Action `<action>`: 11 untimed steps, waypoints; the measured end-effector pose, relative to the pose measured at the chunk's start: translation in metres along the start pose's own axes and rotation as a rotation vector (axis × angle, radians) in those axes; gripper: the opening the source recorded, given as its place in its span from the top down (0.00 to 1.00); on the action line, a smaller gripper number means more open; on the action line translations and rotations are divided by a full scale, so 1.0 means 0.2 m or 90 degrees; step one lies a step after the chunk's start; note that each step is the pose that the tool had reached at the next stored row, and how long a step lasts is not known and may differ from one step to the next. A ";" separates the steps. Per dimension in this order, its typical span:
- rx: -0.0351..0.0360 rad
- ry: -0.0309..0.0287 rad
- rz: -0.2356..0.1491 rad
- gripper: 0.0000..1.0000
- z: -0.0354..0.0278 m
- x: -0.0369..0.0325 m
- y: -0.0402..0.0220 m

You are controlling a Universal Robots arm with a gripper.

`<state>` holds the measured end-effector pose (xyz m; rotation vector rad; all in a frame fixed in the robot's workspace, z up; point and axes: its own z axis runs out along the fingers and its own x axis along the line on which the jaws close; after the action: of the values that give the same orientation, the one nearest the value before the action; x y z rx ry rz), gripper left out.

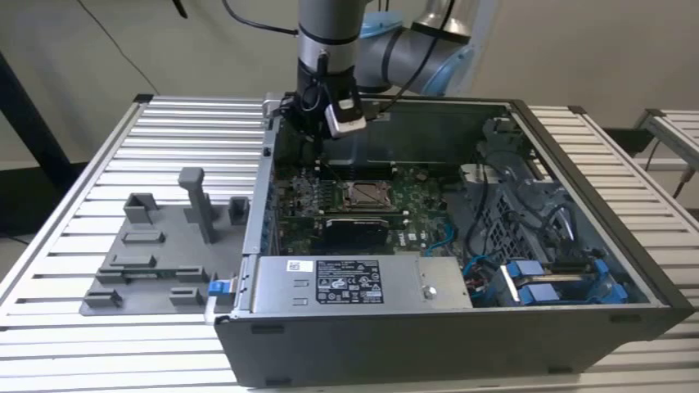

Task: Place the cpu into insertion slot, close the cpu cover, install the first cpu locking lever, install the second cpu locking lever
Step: 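Install the first cpu locking lever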

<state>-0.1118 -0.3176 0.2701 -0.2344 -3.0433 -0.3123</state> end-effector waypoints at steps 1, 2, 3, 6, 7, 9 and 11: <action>-0.0004 0.0002 -0.001 0.89 0.003 0.003 -0.001; -0.0009 0.0004 -0.002 0.89 0.006 0.005 -0.002; -0.0012 0.0007 -0.003 0.89 0.010 0.008 -0.003; -0.0028 0.0017 -0.007 0.89 0.026 0.017 -0.008; -0.0030 0.0020 -0.008 0.89 0.030 0.020 -0.009; -0.0046 0.0025 -0.009 0.89 0.041 0.020 -0.012; -0.0087 0.0036 -0.011 0.89 0.050 0.019 -0.016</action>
<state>-0.1166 -0.3181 0.2600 -0.2076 -3.0402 -0.3345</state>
